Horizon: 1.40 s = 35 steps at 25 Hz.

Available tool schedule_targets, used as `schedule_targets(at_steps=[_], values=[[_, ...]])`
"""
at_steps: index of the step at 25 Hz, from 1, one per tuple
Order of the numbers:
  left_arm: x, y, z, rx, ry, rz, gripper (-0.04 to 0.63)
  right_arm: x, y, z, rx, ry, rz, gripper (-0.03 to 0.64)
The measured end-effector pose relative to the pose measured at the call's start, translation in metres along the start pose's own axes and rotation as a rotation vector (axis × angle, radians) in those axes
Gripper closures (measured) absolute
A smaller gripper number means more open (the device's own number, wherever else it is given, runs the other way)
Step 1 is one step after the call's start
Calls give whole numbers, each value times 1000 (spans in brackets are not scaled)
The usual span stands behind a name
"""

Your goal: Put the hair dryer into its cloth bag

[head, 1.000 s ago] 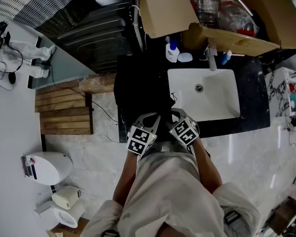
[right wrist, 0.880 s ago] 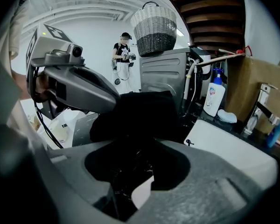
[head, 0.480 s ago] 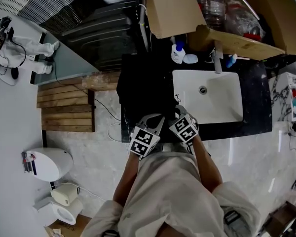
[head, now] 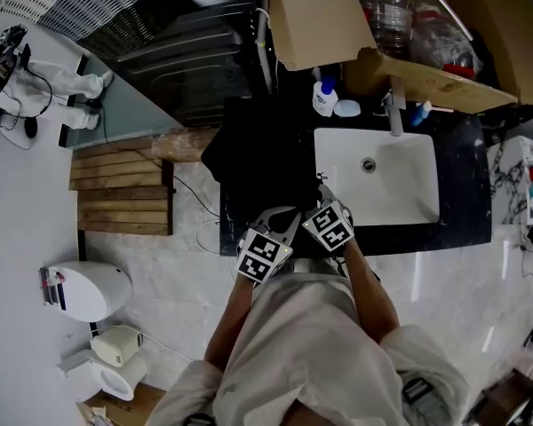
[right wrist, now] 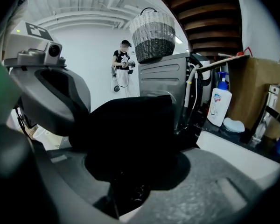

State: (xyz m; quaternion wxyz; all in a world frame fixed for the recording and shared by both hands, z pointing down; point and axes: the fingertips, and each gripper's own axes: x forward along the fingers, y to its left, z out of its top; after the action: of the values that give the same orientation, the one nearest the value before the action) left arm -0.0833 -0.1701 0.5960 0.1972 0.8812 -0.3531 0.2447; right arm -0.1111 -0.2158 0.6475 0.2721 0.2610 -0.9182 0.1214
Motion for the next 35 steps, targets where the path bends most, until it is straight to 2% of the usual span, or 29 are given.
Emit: schedule_targets(at_steps=[14, 29, 35], values=[[6, 5, -8, 45, 27, 94, 588, -8, 5, -7, -124, 15, 4, 454], [13, 7, -12, 61, 45, 146, 588, -44, 8, -13, -117, 8, 0, 456], [11, 5, -7, 59, 18, 151, 586, -74, 6, -9, -60, -42, -41, 456]])
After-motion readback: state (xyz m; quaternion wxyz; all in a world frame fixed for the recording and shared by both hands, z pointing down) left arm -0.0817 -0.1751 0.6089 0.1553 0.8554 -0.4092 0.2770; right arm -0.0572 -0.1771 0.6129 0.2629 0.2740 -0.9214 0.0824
